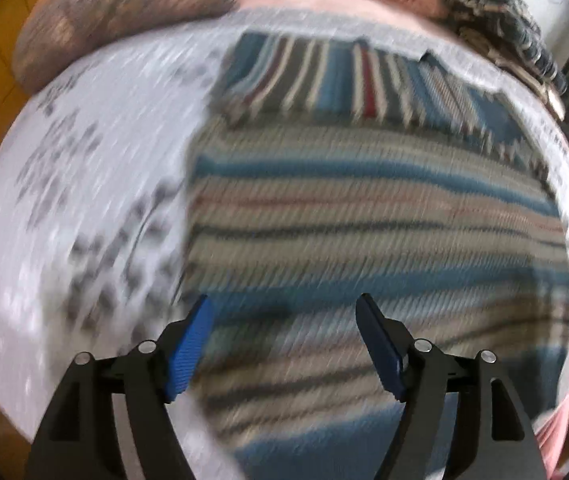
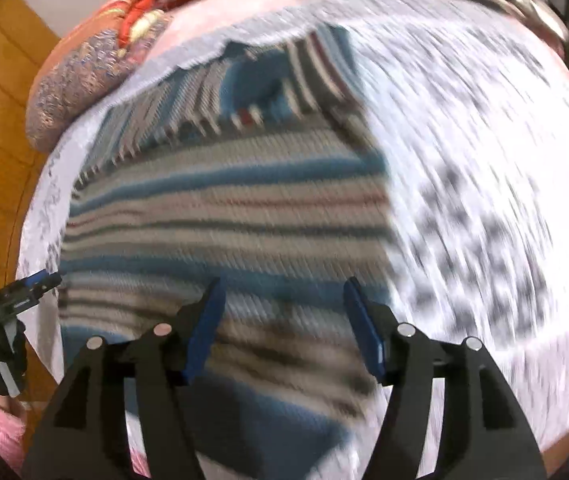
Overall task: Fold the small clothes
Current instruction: 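Grasp the navy ribbed hem with both tools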
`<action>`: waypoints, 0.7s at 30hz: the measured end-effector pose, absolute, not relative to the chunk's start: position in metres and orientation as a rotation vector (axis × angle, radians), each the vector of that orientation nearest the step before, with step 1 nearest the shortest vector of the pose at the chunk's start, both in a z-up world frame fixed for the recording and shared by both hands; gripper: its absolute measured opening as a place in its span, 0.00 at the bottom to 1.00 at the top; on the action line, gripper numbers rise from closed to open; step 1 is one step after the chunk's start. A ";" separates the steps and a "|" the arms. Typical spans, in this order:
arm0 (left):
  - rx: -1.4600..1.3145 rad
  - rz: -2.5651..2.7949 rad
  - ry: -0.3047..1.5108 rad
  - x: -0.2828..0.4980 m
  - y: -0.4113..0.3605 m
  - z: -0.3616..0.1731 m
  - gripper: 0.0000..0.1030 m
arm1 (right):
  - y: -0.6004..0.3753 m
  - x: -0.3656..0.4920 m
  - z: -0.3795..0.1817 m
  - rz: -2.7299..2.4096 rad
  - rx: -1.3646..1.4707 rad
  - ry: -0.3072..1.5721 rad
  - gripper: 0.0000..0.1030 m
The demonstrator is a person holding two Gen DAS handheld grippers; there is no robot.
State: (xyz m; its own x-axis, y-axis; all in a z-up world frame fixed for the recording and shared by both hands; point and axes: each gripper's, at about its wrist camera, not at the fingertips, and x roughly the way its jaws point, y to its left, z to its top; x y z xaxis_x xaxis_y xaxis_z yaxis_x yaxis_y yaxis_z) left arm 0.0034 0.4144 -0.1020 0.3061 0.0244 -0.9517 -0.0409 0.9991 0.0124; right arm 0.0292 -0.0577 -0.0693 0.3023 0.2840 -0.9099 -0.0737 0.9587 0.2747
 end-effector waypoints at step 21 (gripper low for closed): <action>-0.178 -0.002 1.362 -0.091 0.407 -0.143 0.69 | -0.053 -0.086 -0.134 0.278 0.268 1.393 0.27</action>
State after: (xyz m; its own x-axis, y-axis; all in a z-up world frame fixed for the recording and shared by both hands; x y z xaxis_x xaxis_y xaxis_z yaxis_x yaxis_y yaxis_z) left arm -0.0914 0.4070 -0.1427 0.2090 -0.1051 -0.9723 -0.1022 0.9864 -0.1286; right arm -0.0860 -0.0533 -0.1341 0.1552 0.3471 -0.9249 -0.0340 0.9376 0.3461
